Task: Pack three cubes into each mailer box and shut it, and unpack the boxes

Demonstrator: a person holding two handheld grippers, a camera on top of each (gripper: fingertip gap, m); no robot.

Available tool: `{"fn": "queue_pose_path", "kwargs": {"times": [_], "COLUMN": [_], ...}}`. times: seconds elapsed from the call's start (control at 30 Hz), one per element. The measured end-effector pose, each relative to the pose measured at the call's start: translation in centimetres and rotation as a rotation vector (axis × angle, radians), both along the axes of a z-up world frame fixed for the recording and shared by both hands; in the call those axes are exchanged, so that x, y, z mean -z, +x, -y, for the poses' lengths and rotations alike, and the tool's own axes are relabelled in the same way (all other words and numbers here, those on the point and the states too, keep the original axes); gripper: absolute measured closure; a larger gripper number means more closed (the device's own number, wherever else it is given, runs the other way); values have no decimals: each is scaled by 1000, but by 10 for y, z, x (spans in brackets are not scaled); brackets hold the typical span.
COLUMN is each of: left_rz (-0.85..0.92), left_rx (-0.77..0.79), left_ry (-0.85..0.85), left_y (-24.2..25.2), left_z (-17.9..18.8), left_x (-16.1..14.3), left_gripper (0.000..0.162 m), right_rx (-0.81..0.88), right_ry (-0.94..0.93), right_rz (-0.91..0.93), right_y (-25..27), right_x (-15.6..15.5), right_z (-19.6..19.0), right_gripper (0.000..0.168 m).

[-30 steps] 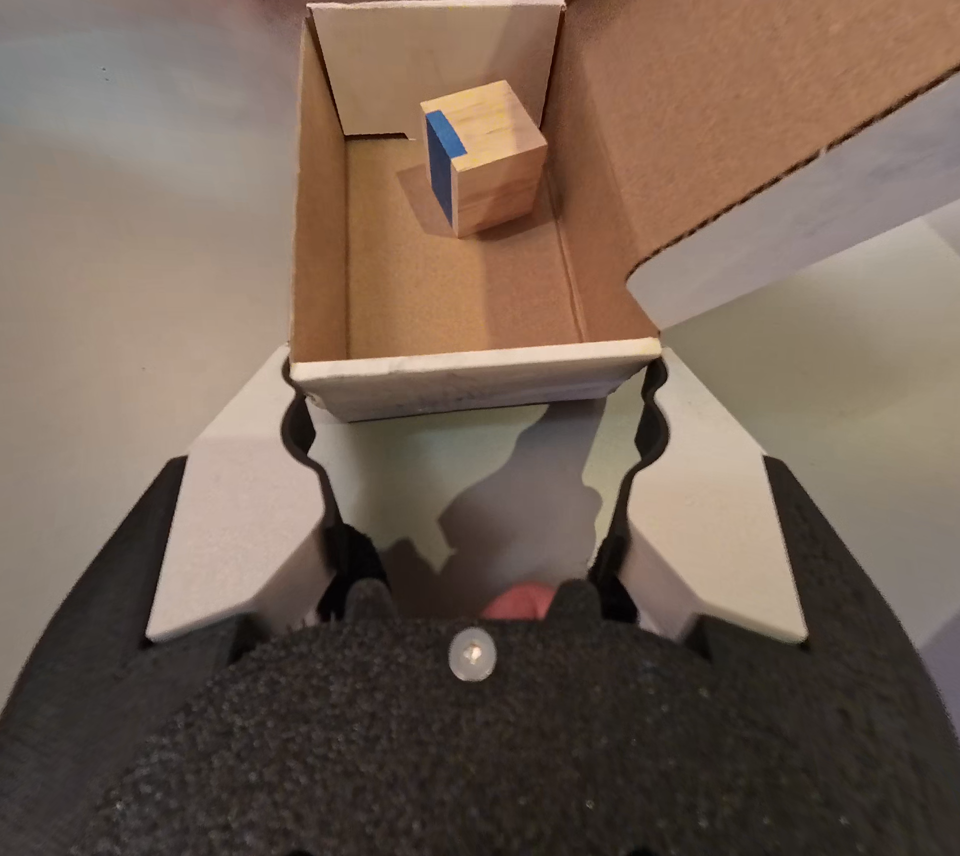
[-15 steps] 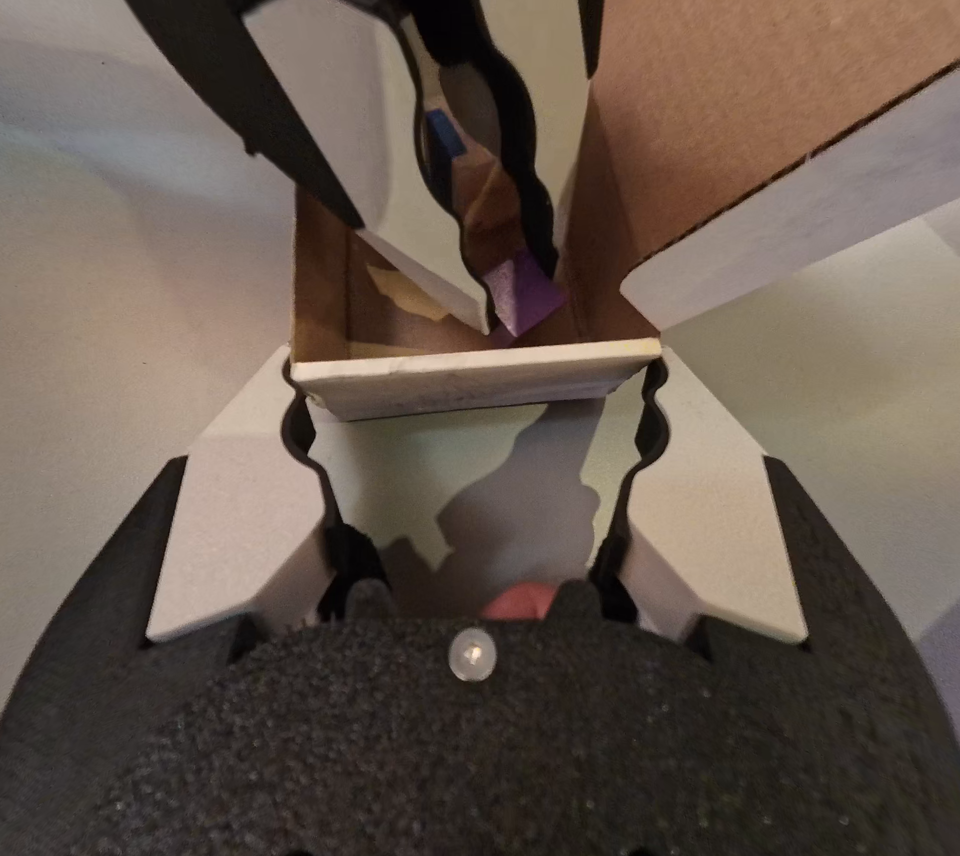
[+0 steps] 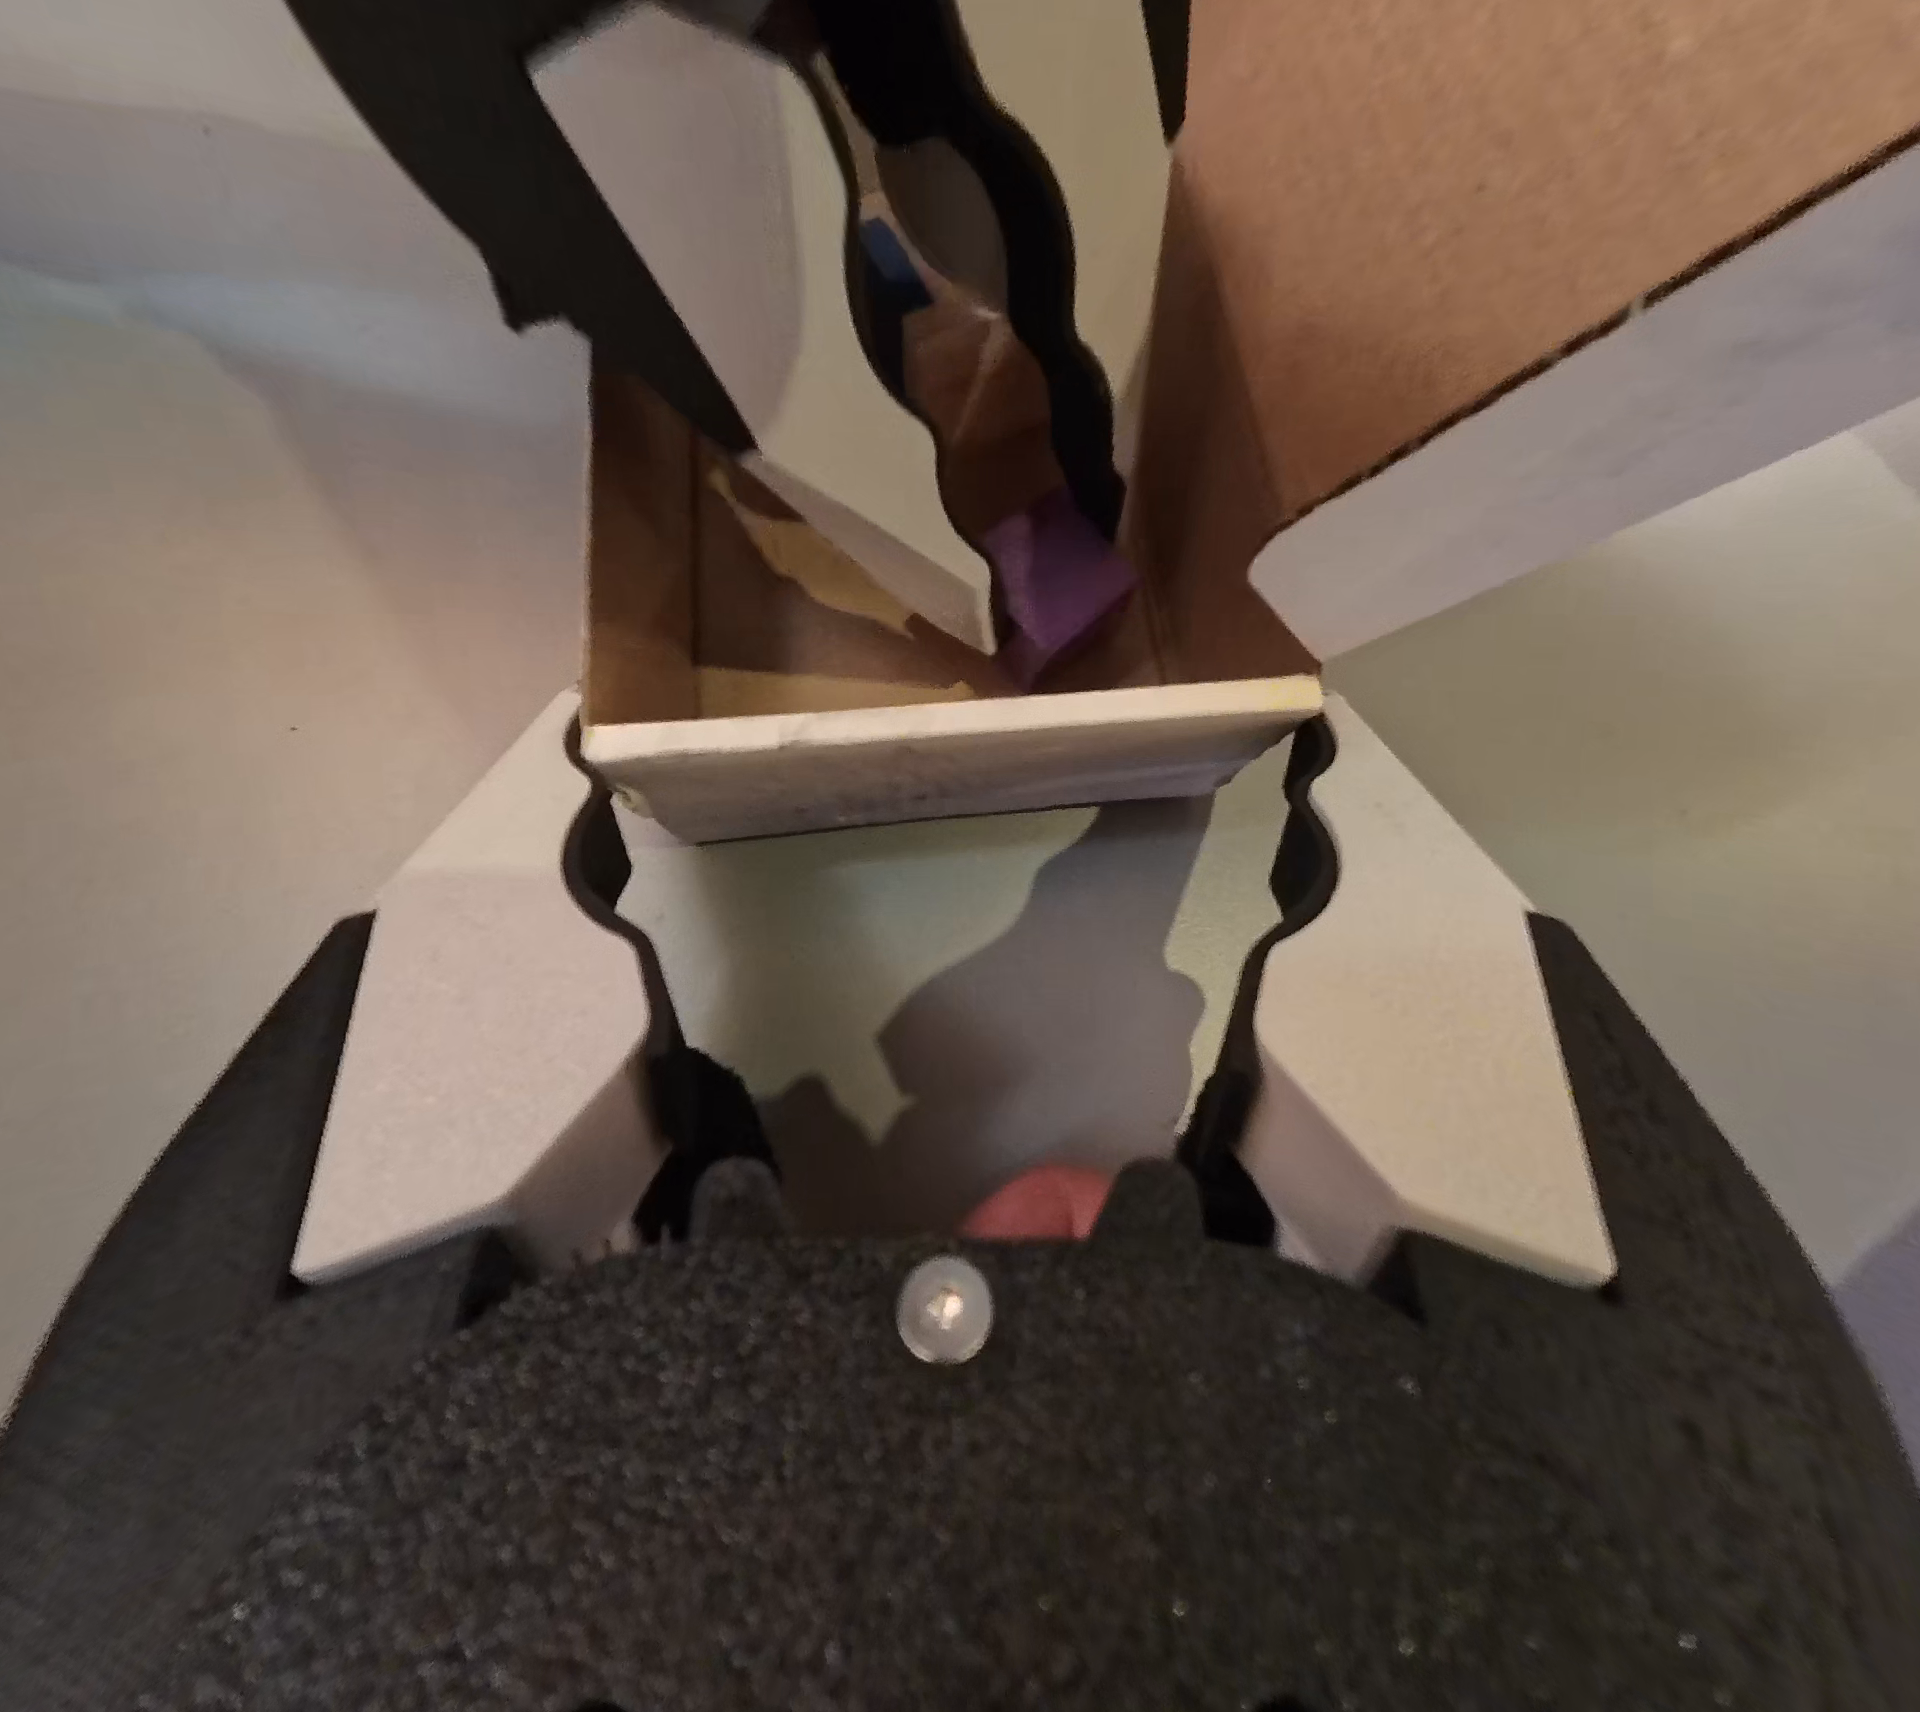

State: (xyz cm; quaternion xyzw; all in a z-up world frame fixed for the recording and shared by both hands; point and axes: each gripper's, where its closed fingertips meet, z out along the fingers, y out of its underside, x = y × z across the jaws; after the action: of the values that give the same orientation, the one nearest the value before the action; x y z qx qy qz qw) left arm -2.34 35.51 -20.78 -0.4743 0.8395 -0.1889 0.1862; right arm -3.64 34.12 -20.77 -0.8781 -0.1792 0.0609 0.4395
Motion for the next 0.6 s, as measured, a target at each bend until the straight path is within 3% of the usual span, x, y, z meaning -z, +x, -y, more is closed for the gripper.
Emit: {"fn": "queue_pose_path", "kwargs": {"times": [0.07, 0.17, 0.27, 0.33, 0.4, 0.47, 0.6], "left_rz": [64, 187, 331, 364, 297, 159, -44], "left_rx": [-10, -18, -45, -131, -254, -363, -440], "left_ry": [-127, -235, -225, -149, -69, -34, 40], "left_y": [1, -13, -46, -76, -112, -149, -203], "left_z": [7, -6, -53, -107, -164, -204, -236], "left_x": [-26, -89, -156, -184, -190, -178, -127], "left_gripper": [132, 130, 130, 130, 130, 128, 130], "right_rx": [0, 1, 1, 1, 1, 1, 1], "right_ry": [-1, 2, 3, 4, 3, 4, 3], "right_rz": [2, -10, -14, -10, -12, -14, -12], "right_y": [0, 0, 0, 0, 0, 0, 0], "right_x": [0, 0, 0, 0, 0, -1, -1], "right_z": [0, 0, 0, -1, -1, -1, -1], "right_gripper": [41, 41, 41, 41, 41, 41, 41]}}
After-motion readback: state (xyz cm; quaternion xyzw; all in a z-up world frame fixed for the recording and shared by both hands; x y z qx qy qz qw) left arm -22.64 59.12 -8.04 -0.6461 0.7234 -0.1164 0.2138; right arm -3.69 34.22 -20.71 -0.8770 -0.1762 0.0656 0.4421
